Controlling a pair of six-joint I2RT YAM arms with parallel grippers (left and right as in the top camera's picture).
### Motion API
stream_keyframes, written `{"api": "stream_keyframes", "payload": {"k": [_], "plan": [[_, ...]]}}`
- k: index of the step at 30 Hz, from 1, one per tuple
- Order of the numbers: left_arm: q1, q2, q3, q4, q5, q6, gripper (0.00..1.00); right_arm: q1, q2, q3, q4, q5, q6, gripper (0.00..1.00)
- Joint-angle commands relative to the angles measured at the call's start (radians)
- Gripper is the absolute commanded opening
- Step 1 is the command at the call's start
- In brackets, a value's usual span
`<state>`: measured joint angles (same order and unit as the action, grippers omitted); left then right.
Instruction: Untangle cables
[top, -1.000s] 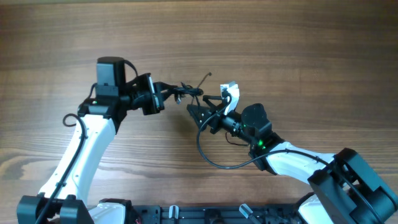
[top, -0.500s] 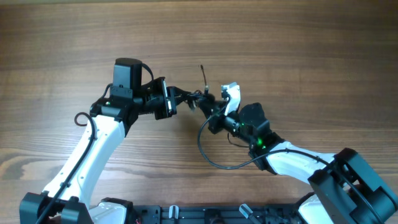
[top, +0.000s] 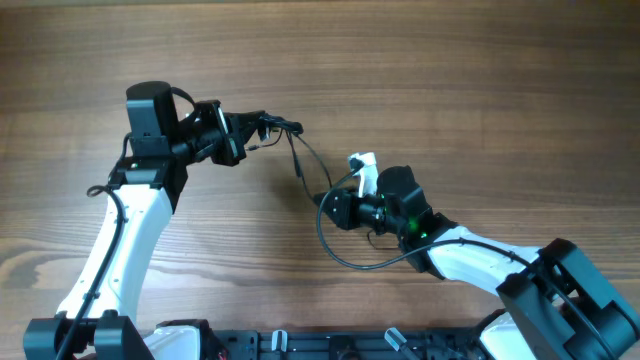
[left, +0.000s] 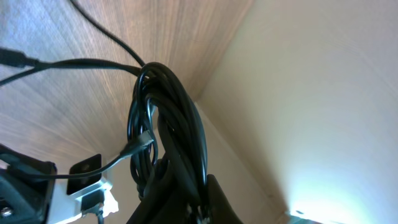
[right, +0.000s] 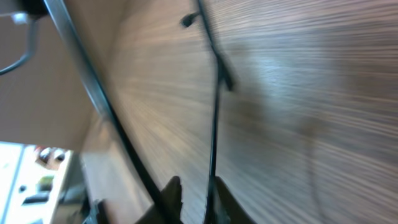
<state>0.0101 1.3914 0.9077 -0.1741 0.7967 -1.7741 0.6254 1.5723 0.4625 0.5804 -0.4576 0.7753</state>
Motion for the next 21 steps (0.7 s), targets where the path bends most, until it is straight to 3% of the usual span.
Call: {"api": "stream_keyframes", "payload": {"k": [1,3,4,6,10,12,14,17,19,20,21], "plan": [[0.021,-0.001,0.013,0.017,0.012,0.123,0.04,-0.023,-0.005,-0.006,-0.007,0.073,0.044,0.36],[0.021,-0.001,0.013,0.025,0.032,0.166,0.04,-0.041,-0.005,-0.006,-0.006,0.073,0.044,0.84],[0.021,-0.001,0.013,0.037,0.060,0.227,0.04,-0.068,-0.006,-0.006,-0.006,0.072,0.055,1.00],[0.021,-0.001,0.013,0.037,0.097,0.375,0.04,-0.149,-0.006,-0.006,0.000,0.035,0.177,1.00],[0.011,-0.001,0.013,0.005,0.225,0.903,0.04,-0.338,-0.006,-0.006,0.157,-0.371,0.196,1.00],[-0.031,-0.001,0.013,-0.035,0.236,1.126,0.04,-0.372,-0.006,-0.006,0.285,-0.514,0.201,0.99],[-0.100,-0.001,0.013,-0.047,0.254,1.268,0.04,-0.367,-0.006,-0.006,0.339,-0.585,0.252,0.99],[-0.221,-0.001,0.013,-0.047,0.372,1.434,0.04,-0.343,-0.005,-0.006,0.328,-0.620,0.224,0.94],[-0.251,-0.001,0.013,-0.051,0.398,1.435,0.04,-0.342,-0.005,-0.006,0.324,-0.620,0.192,0.88],[-0.251,-0.001,0.012,-0.055,0.414,1.435,0.04,-0.342,-0.005,-0.006,0.324,-0.615,0.186,0.80],[-0.251,-0.001,0.012,-0.061,0.437,1.435,0.04,-0.343,-0.005,-0.006,0.324,-0.600,0.185,0.65]]}}
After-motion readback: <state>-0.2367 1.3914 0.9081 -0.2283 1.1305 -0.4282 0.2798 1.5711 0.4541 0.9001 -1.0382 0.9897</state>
